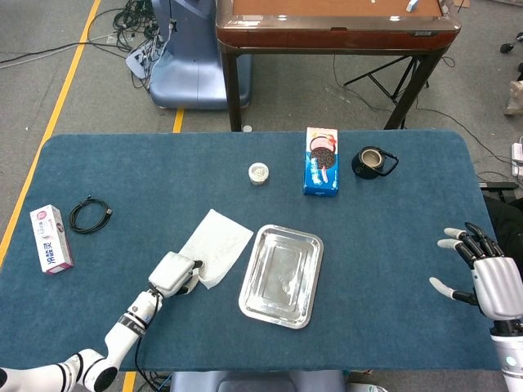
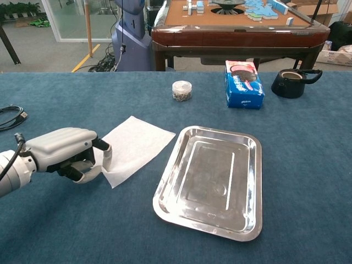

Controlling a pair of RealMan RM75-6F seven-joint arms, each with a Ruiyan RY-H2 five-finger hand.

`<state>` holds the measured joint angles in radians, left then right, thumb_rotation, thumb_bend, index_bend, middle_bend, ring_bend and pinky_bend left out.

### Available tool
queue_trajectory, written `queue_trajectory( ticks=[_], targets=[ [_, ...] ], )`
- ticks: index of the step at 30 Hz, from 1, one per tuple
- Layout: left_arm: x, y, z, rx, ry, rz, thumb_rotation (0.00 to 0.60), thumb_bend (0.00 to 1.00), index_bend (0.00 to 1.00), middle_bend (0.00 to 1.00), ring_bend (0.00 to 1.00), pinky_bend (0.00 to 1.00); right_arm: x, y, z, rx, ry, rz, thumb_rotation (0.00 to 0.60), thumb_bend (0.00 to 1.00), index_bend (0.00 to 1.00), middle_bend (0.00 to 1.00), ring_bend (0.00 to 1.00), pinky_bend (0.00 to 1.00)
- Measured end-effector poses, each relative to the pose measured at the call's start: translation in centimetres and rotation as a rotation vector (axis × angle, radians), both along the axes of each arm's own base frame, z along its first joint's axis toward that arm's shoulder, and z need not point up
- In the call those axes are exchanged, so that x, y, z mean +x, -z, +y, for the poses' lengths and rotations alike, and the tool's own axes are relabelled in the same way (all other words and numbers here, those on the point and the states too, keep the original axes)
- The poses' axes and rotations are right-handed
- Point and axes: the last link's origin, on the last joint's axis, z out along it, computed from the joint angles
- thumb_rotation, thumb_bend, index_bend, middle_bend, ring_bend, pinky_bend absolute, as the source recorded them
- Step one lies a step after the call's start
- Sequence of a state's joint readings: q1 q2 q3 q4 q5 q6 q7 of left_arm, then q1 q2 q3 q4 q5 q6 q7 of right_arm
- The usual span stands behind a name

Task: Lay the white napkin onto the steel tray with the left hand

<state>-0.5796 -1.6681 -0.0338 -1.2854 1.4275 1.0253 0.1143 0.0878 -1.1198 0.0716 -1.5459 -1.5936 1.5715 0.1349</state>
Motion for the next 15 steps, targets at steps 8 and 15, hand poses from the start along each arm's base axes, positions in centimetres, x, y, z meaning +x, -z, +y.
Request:
queue_trajectory(
  ticks=[8,15],
  targets=[
    [0.4,-0.4,-0.1,-0.003,0.001,-0.016,0.6,0.55,0.56,1.0,1.0,1.0,0.0,0.0,0.0,0.0,-0.002,-0.002,0.6,0.03,0.36,0.26,0.12,0.23],
    [1.7,-1.2,-0.2,0.002,0.004,-0.068,0.6,0.55,0.57,1.0,1.0,1.0,0.1,-0.1,0.1,-0.003,-0.007,-0.007,0.6,0.03,0.36,0.26,0.12,0.23]
  ],
)
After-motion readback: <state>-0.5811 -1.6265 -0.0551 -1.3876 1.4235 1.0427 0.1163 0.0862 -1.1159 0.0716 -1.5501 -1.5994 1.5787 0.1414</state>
